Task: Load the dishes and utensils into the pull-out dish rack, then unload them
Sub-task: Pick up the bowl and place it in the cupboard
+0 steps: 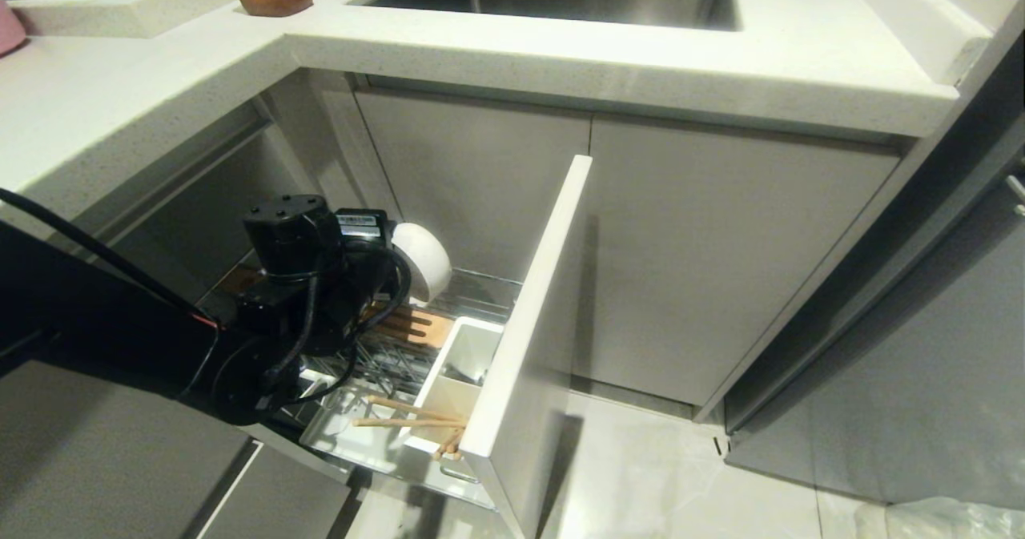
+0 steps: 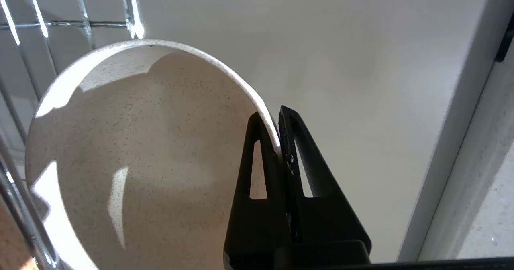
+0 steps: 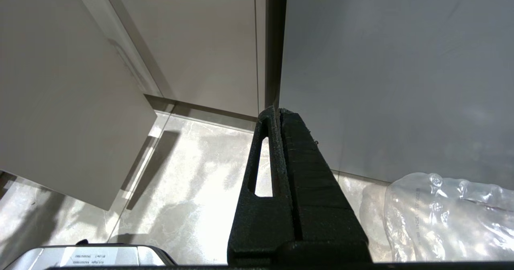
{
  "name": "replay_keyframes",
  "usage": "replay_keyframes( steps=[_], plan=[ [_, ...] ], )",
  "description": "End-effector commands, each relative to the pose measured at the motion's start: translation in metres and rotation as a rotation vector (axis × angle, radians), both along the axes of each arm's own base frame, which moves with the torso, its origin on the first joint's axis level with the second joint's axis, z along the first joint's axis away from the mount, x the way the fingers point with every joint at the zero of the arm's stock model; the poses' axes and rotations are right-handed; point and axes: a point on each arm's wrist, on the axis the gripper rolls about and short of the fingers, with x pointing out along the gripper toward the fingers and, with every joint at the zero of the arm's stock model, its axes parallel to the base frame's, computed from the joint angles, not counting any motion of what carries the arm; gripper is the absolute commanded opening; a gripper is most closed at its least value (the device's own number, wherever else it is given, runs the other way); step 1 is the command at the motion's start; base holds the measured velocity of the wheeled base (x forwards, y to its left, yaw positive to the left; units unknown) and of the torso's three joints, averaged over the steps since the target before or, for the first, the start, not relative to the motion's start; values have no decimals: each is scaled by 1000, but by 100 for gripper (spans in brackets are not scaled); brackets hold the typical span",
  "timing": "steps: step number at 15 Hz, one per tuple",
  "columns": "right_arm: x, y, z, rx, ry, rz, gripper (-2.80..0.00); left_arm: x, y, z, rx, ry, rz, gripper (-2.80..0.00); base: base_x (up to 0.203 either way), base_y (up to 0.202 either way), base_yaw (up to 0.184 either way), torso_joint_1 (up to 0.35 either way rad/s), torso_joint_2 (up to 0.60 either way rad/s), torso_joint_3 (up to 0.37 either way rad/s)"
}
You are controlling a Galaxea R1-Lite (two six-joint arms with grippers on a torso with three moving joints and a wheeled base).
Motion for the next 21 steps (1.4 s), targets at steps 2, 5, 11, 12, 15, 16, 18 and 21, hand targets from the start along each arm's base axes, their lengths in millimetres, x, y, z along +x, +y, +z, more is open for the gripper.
replay_keyframes(
  steps=[2,5,11,12,15,16,18,21],
  plan=[
    [0,0,0,0,1,0,-280,1,0,-2,-11,7,5,-280,0,0,0,0,0,0],
    [0,0,0,0,1,0,-280,2,0,-4,-8,13,6,-280,0,0,0,0,0,0],
    [0,0,0,0,1,0,-280,0,1,0,-11,3,2,0,0,0,0,0,0,0],
    [0,0,0,0,1,0,-280,0,1,0,-7,12,5,0,0,0,0,0,0,0],
    [0,0,0,0,1,0,-280,-2,2,3,-2,26,10,0,0,0,0,0,0,0],
    [0,0,0,0,1,0,-280,-4,3,6,-3,19,10,0,0,0,0,0,0,0],
    [0,0,0,0,1,0,-280,-11,4,13,2,21,8,0,0,0,0,0,0,0],
    [0,0,0,0,1,0,-280,-40,12,39,17,54,-6,0,0,0,0,0,0,0]
  ],
)
